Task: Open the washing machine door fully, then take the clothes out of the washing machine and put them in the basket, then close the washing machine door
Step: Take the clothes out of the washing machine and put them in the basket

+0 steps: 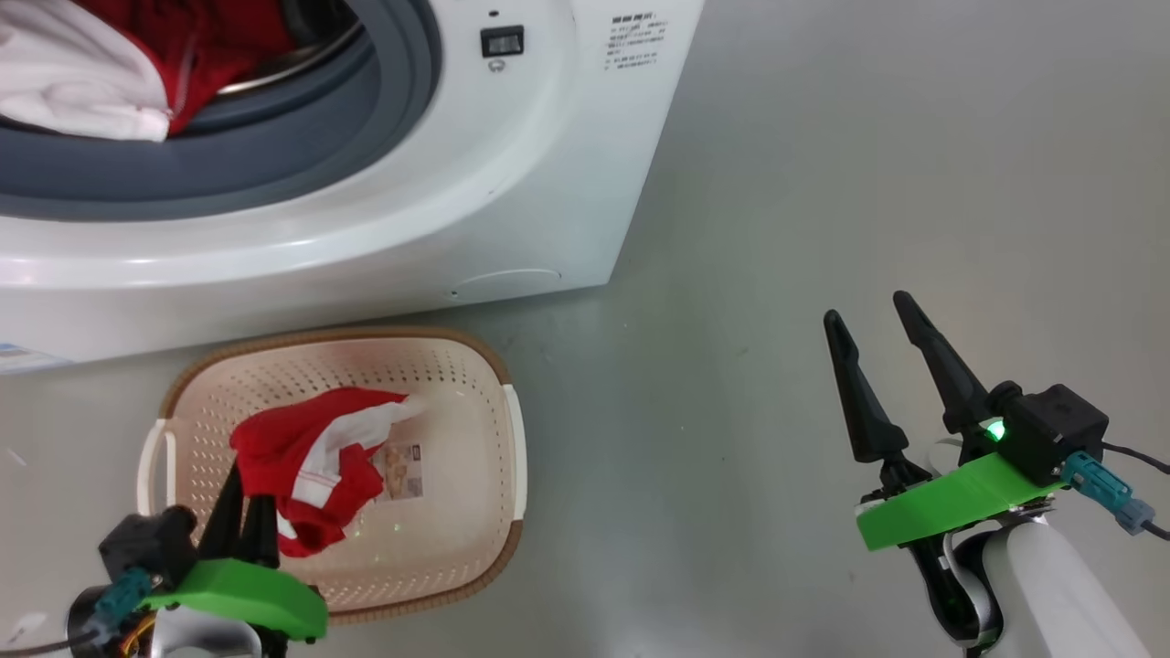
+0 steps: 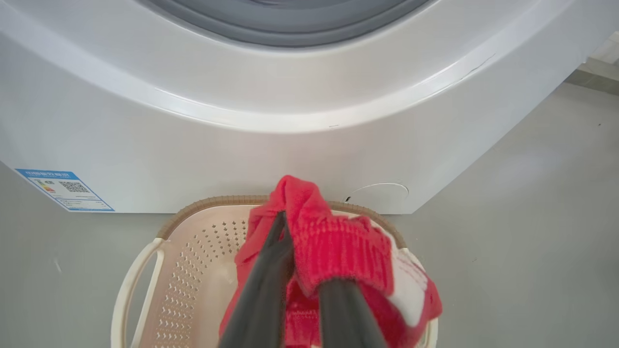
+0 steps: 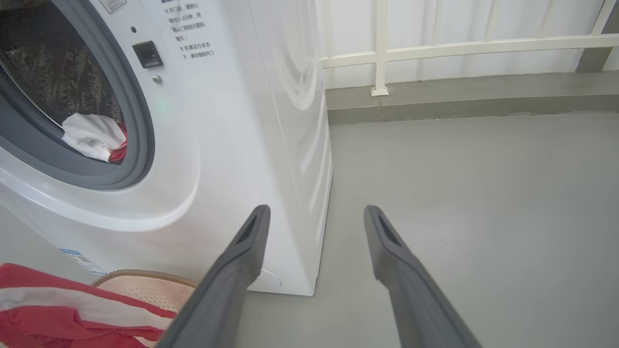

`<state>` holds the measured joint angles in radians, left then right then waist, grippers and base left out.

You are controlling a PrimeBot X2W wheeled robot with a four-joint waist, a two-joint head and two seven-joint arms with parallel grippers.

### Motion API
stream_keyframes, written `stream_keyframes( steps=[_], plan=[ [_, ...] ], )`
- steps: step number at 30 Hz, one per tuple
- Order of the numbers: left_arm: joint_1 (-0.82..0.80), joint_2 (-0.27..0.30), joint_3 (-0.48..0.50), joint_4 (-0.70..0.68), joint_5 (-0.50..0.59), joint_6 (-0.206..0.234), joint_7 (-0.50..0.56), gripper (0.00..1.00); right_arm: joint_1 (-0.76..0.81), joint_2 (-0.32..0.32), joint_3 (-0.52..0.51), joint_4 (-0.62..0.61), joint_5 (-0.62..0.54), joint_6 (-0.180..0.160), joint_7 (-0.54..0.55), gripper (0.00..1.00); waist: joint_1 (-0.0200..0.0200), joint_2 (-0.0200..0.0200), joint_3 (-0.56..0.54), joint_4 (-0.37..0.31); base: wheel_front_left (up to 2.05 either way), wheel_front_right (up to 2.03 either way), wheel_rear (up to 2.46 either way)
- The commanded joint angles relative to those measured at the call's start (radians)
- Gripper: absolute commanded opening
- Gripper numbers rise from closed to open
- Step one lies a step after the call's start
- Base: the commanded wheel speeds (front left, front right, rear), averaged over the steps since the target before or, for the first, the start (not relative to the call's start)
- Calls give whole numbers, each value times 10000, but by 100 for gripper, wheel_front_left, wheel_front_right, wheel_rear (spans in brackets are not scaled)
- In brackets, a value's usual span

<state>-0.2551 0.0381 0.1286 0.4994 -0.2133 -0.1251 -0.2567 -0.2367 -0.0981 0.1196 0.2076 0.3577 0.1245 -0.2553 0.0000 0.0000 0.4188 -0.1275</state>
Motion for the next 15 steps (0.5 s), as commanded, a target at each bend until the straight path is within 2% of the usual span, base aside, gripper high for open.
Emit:
stream_keyframes(
  steps=[1,15],
  plan=[
    [-328,123,226,158,195,-55,-51,0,-250,20,292,-276,-120,62,-65,100,0,0,371,-84,0,0,0],
    [-1953,537,-126,2317,637,-55,-51,0,-889,265,517,-276,-150,62,-65,100,0,0,1933,-197,0,0,0]
  ],
)
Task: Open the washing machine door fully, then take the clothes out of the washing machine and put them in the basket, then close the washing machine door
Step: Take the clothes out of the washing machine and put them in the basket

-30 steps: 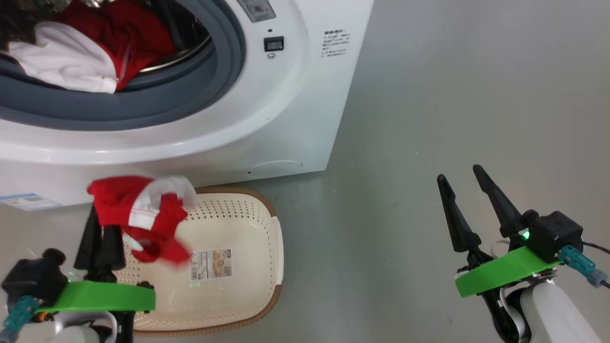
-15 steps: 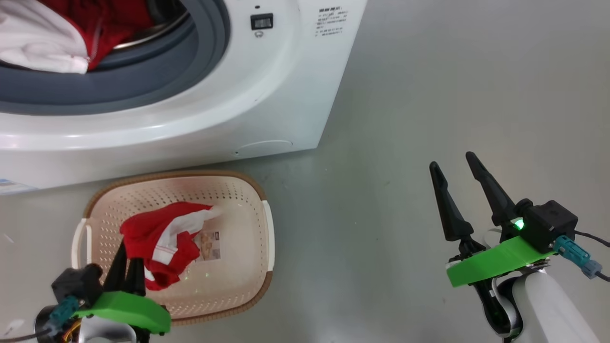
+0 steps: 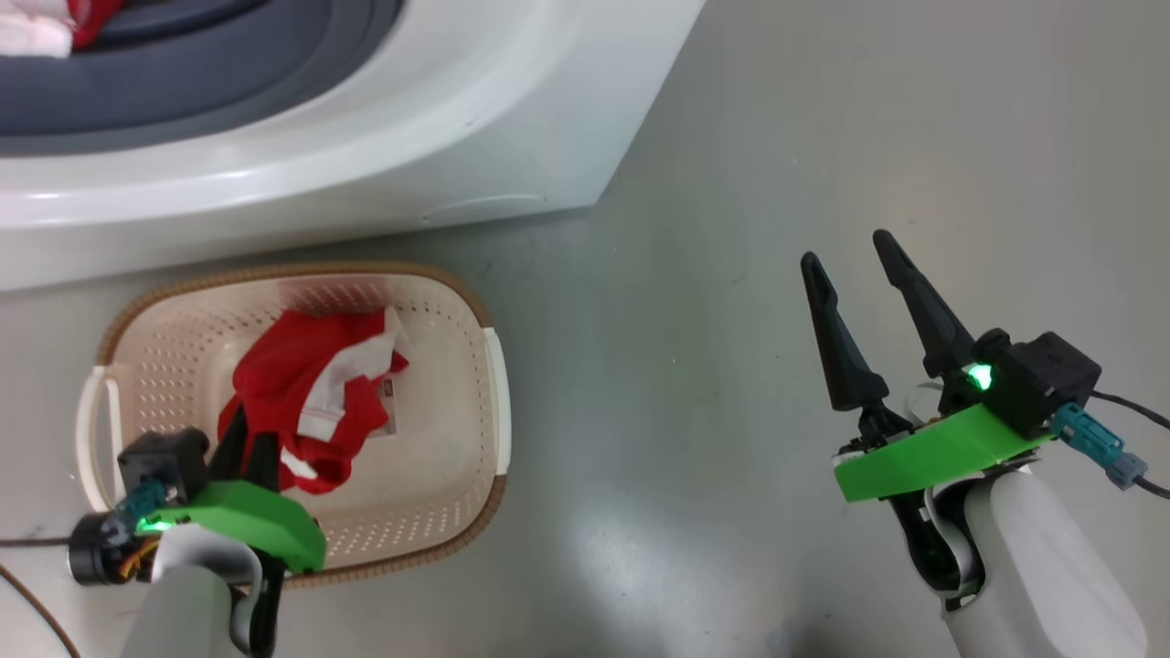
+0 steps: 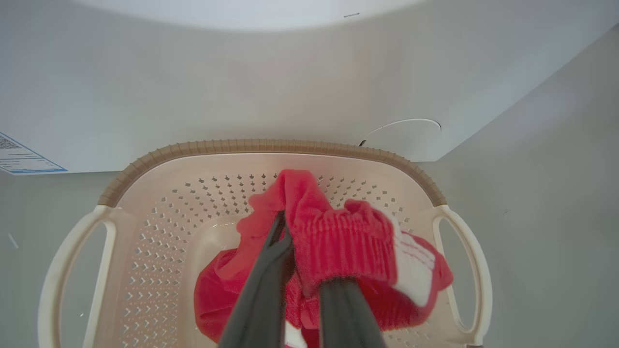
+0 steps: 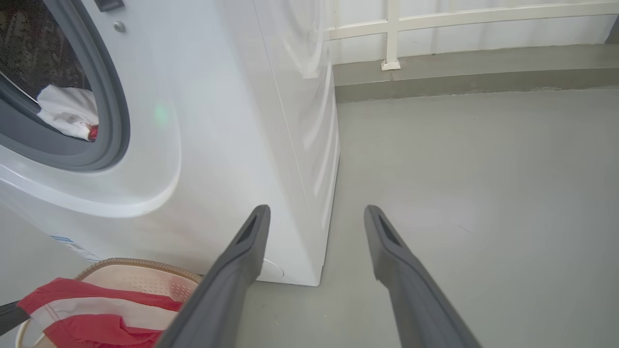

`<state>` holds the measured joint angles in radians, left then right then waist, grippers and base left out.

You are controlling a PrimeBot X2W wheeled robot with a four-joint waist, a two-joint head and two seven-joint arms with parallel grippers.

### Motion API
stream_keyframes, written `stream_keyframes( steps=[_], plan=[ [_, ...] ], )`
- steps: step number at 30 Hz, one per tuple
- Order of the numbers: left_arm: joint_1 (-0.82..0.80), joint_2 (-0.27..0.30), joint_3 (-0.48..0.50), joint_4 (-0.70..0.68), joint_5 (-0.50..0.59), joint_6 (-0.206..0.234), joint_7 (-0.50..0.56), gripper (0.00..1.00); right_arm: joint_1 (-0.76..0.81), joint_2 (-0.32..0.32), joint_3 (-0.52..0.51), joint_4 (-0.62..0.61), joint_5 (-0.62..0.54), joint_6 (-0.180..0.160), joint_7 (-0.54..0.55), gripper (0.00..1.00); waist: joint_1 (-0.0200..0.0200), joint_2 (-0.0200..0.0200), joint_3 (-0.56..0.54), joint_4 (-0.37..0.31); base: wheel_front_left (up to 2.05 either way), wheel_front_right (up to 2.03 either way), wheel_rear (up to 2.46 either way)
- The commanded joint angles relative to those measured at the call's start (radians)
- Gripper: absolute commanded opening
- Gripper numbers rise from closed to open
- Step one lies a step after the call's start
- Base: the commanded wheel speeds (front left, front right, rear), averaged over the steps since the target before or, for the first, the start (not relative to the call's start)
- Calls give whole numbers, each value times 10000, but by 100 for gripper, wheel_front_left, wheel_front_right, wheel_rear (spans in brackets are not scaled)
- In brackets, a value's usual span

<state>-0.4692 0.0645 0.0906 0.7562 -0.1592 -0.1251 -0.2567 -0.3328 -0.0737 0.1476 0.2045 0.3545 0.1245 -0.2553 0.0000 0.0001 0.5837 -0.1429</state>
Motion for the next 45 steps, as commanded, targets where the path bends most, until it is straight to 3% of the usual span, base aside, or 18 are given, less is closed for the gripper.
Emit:
stream_keyframes(
  steps=[1,18,27,30,35,37,45],
  plan=[
    [-67,320,188,27,135,-55,-51,0,-27,49,254,-238,-121,62,-65,100,0,-1,494,-63,0,0,0],
    [-1845,982,-128,2841,516,-32,-51,0,-514,192,382,-214,-108,62,-65,100,0,-1,1533,-367,0,0,0],
    [-2397,1230,-245,3299,647,-34,-51,5,-637,218,364,-283,-124,62,-65,100,0,-1,1861,-435,0,0,0],
    [-2513,1237,-258,3361,628,-36,-51,18,-677,223,354,-276,-131,62,-65,100,0,-1,1903,-421,0,0,0],
    [-2615,1215,-218,3401,525,-39,-51,55,-736,228,351,-241,-138,62,-65,100,0,-1,1854,-395,0,0,0],
    [-2610,1178,-189,3383,475,-41,-51,98,-735,229,339,-225,-140,62,-65,100,0,-1,1795,-382,0,0,0],
    [-2339,1002,-67,3246,315,-44,-51,100,-637,231,258,-157,-146,62,-65,100,0,-1,1345,-289,0,0,0]
  ],
)
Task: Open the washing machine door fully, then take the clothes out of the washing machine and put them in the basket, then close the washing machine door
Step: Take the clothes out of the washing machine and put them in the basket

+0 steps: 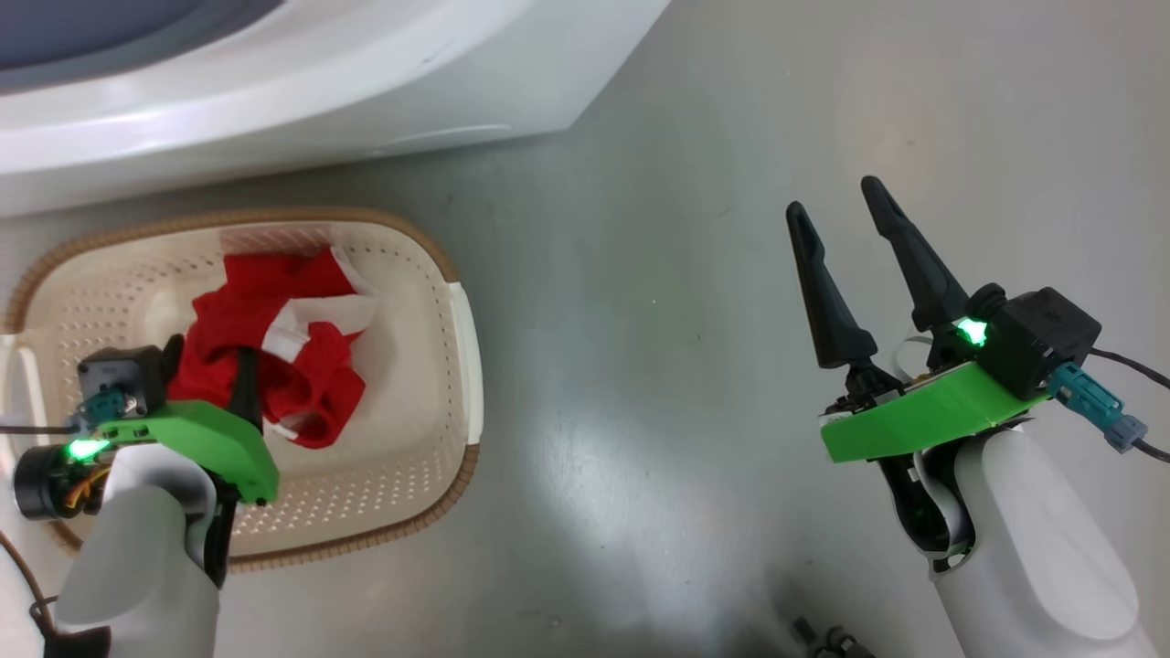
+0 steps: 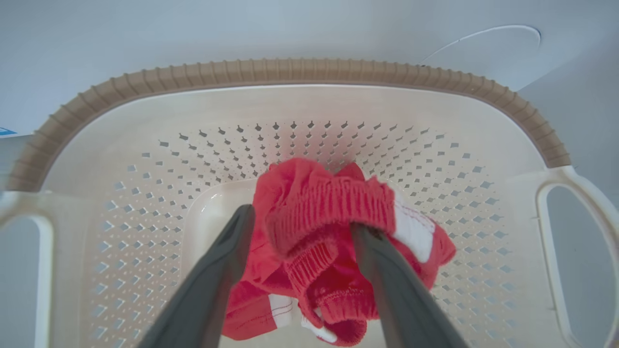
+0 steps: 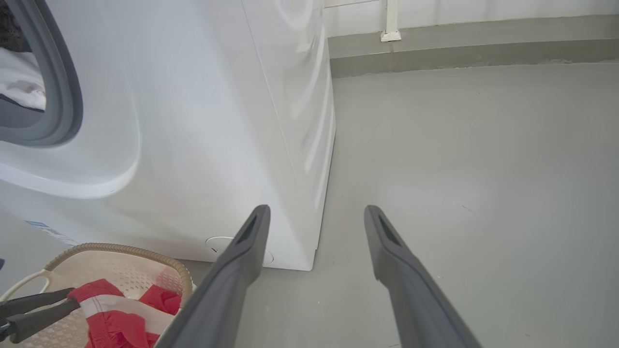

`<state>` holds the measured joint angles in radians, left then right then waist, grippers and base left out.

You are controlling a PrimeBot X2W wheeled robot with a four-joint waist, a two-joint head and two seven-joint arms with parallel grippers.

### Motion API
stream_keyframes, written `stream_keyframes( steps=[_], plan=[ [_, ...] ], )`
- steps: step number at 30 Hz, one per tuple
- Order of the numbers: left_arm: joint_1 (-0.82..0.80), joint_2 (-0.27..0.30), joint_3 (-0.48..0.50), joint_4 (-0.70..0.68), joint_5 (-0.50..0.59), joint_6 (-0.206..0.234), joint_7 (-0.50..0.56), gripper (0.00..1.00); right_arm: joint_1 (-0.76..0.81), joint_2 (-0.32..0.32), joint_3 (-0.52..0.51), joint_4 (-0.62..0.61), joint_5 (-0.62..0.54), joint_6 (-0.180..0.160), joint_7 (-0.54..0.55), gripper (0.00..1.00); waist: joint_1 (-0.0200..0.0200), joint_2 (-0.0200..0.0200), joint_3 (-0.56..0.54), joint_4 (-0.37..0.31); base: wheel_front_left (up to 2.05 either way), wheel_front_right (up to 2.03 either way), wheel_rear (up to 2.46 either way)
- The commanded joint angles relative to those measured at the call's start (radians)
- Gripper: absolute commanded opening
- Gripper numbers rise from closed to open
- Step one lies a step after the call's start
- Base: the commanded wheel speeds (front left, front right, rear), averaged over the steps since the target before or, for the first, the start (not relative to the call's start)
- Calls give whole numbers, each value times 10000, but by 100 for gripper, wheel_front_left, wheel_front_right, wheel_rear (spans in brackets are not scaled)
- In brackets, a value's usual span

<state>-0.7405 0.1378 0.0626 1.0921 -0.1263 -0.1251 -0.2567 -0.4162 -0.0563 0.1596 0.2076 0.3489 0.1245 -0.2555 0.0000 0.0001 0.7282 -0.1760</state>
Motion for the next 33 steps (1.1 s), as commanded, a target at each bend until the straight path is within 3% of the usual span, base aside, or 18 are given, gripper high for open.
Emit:
stream_keyframes(
  steps=[1,21,33],
  plan=[
    [430,239,236,-176,-46,-45,-51,100,224,57,122,-174,-93,62,-63,100,0,-1,-185,65,0,0,0],
    [2136,-255,155,-1971,-800,-54,-51,100,1171,-297,-58,159,-55,62,-63,100,0,-1,-2780,659,0,0,0],
    [3580,-419,167,-4051,-872,-55,-51,100,2155,-516,-209,270,39,62,-63,100,0,-1,-4435,859,0,0,0]
  ],
)
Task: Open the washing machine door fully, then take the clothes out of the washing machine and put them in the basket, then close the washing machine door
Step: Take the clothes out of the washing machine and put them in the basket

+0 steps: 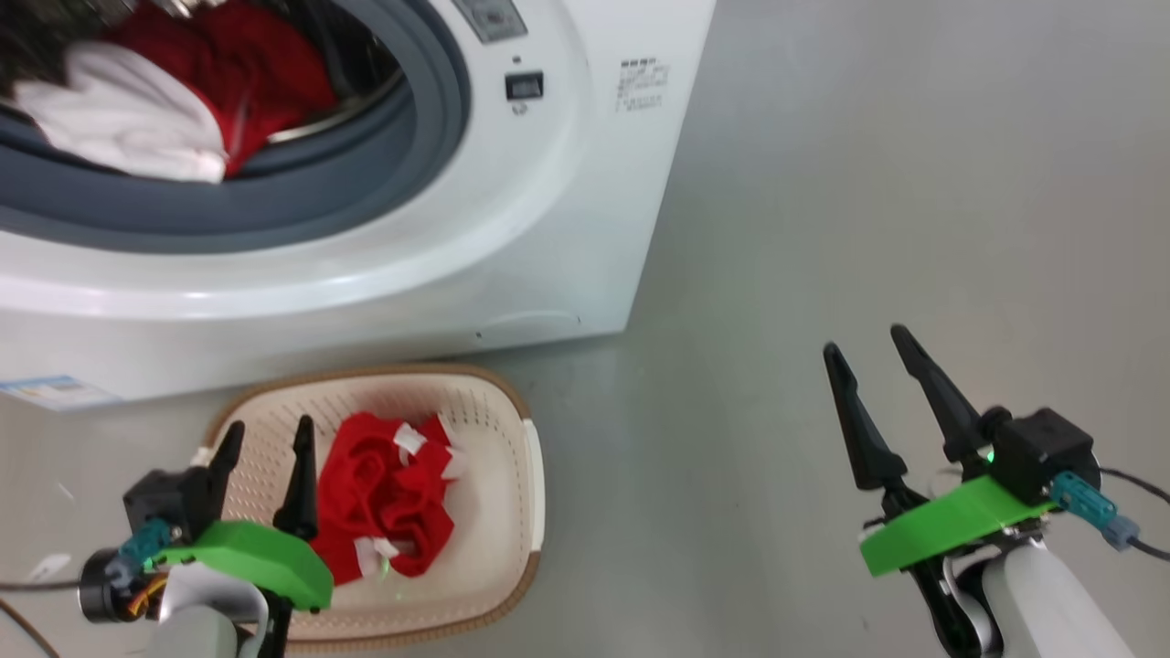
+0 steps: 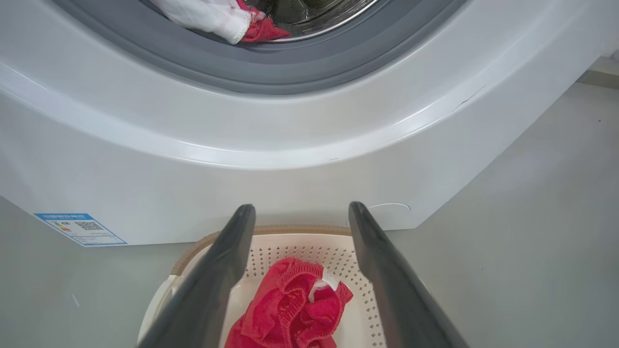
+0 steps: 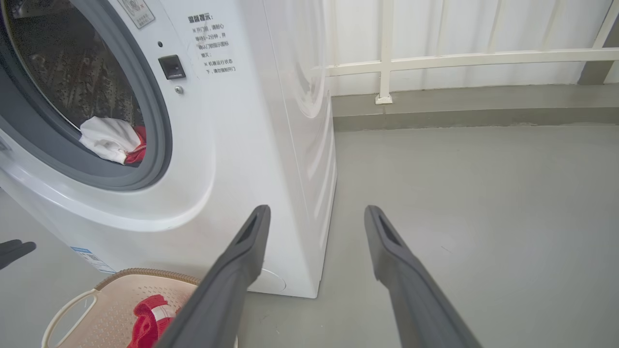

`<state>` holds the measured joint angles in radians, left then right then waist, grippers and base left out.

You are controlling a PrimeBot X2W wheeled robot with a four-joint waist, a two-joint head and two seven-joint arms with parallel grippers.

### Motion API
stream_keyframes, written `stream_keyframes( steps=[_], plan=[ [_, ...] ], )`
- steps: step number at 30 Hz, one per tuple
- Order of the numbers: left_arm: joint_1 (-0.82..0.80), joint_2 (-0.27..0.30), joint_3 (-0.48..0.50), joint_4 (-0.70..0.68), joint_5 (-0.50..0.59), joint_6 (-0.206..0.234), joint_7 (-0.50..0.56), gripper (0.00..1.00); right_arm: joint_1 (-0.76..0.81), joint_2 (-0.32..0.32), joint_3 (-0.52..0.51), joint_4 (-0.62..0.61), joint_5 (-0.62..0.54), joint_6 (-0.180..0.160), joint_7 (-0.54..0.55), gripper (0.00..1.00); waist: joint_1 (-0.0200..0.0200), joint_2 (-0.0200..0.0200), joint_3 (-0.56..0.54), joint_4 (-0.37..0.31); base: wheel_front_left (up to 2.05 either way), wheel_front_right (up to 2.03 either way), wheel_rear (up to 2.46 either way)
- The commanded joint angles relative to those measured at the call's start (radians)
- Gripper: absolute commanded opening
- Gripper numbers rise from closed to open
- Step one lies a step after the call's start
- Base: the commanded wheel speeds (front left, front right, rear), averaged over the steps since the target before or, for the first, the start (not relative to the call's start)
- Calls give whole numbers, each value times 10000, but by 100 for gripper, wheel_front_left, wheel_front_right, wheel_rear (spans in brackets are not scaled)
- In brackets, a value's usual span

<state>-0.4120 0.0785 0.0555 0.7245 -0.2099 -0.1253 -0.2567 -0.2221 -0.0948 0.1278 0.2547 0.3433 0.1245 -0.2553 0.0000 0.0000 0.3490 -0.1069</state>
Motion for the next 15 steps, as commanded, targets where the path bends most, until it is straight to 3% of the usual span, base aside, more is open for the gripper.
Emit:
stream_keyframes(
  steps=[1,15],
  plan=[
    [412,153,226,-581,-41,-53,-51,100,298,-152,87,-197,99,62,-65,100,0,0,-766,190,0,0,0],
    [2005,-75,339,-3209,148,-53,-51,100,1311,-408,-90,-193,148,62,-65,100,0,0,-2040,362,0,0,0]
  ],
)
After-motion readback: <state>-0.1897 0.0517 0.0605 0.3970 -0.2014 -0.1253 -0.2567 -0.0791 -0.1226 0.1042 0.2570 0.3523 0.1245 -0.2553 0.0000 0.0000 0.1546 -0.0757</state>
